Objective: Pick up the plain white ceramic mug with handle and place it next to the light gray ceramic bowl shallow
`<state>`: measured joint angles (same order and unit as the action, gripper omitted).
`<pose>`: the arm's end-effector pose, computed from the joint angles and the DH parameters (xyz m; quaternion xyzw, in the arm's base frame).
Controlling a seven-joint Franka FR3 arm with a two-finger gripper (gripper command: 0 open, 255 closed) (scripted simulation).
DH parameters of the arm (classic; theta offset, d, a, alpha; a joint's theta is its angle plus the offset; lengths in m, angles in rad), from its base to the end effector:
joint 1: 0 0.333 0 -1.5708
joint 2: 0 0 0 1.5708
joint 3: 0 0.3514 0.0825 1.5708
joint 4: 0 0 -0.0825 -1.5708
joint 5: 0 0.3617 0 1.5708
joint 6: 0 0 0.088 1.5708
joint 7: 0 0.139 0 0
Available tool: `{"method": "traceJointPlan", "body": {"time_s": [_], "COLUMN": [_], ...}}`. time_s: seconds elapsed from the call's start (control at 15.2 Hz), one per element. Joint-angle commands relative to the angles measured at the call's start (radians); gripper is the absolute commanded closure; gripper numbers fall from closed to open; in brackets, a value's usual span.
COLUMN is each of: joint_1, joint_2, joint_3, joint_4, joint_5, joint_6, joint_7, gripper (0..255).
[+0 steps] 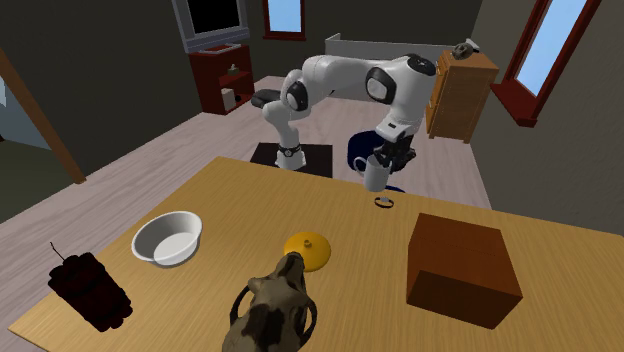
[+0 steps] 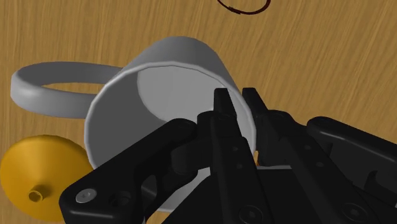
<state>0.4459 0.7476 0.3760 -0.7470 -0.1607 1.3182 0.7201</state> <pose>0.5770 0.4191 0.5076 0.9964 -0.0019 -0.0844 0.0121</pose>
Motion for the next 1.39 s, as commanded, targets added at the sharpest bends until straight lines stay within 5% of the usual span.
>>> {"method": "traceJointPlan", "body": {"time_s": [0.0, 0.2, 0.46, 1.32], "joint_1": [0.015, -0.103, -0.21, -0.449], "joint_2": [0.029, -0.149, -0.29, -0.554], "joint_3": [-0.004, 0.013, 0.009, -0.075], "joint_4": [0.07, -0.236, -0.455, -0.812], "joint_5": [-0.006, 0.031, 0.068, 0.13], "joint_6": [-0.04, 0.081, 0.158, 0.257], "joint_7": [-0.002, -0.044, -0.121, -0.416], "gripper": [255, 255, 255, 255]}}
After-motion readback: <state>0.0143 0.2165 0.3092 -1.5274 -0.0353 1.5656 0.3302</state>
